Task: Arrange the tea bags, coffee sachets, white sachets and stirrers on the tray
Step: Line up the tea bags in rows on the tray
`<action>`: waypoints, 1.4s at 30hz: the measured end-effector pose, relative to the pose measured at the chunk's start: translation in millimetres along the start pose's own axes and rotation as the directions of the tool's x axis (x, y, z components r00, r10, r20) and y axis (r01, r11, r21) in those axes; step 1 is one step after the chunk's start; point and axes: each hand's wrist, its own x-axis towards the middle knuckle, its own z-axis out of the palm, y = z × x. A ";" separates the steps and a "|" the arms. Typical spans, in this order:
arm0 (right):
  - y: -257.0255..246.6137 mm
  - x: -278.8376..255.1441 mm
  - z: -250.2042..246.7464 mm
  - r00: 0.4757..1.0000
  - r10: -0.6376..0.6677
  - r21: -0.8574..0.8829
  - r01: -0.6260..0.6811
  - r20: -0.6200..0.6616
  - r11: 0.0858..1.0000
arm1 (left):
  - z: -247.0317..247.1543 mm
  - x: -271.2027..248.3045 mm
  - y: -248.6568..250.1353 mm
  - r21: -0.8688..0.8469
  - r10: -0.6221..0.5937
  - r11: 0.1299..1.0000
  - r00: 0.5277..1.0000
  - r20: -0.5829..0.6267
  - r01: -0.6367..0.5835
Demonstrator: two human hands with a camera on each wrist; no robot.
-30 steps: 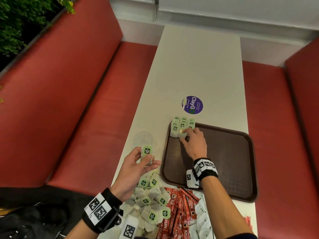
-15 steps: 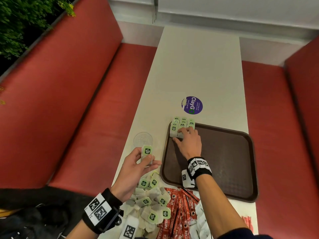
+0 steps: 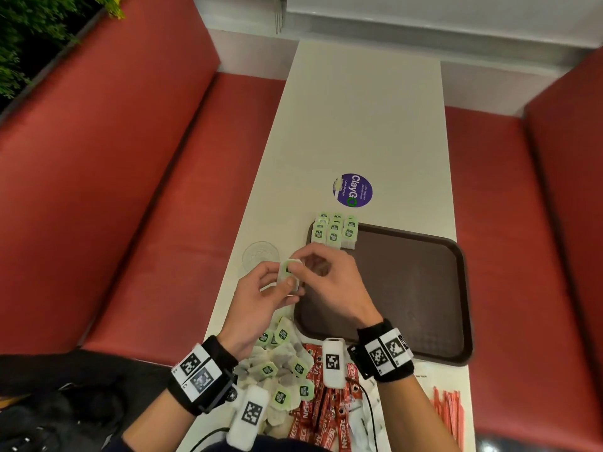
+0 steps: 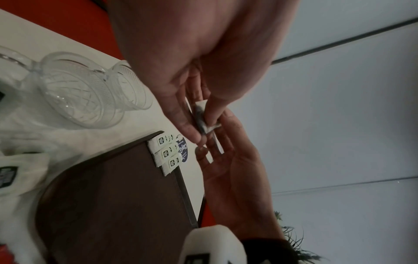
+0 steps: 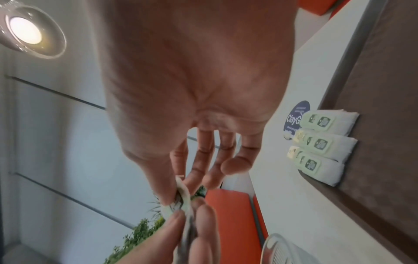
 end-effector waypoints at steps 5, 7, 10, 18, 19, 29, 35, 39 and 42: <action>1.4 -8.5 -14.6 0.993 0.030 0.051 -0.024 -0.119 0.998 | 7.8 6.2 -2.8 0.039 0.006 0.999 1.000 -0.021 -0.005; 3.7 -13.9 -14.5 0.990 0.065 0.085 -0.054 -0.124 0.995 | 12.0 8.1 -2.8 0.054 0.027 0.998 0.999 -0.021 -0.026; 11.0 -23.1 -10.1 0.989 0.064 0.145 -0.044 -0.137 0.988 | 16.8 12.0 -5.3 0.109 0.073 0.991 0.997 -0.010 -0.071; 73.6 -1.2 -59.5 0.882 0.184 -0.083 -0.242 -0.434 0.967 | -9.6 16.6 -15.9 0.564 0.414 0.774 0.904 -0.107 -0.288; 86.6 6.1 -67.7 0.864 0.202 -0.124 -0.288 -0.461 0.950 | -16.6 15.6 -15.1 0.594 0.452 0.748 0.883 -0.126 -0.298; 160.7 70.4 -78.0 0.879 0.339 -0.228 -0.425 -0.336 0.876 | -71.3 27.3 -39.7 0.701 0.390 0.703 0.889 -0.240 -0.119; 167.5 80.2 -66.6 0.876 0.321 -0.233 -0.418 -0.360 0.878 | -72.4 32.2 -53.6 0.630 0.272 0.772 0.938 -0.215 -0.079; 168.3 79.7 -60.0 0.865 0.307 -0.227 -0.417 -0.397 0.880 | -72.8 31.1 -58.5 0.586 0.254 0.807 0.939 -0.231 -0.074; 166.3 79.2 -56.2 0.860 0.274 -0.239 -0.401 -0.430 0.884 | -76.0 29.6 -61.6 0.572 0.245 0.817 0.941 -0.235 -0.070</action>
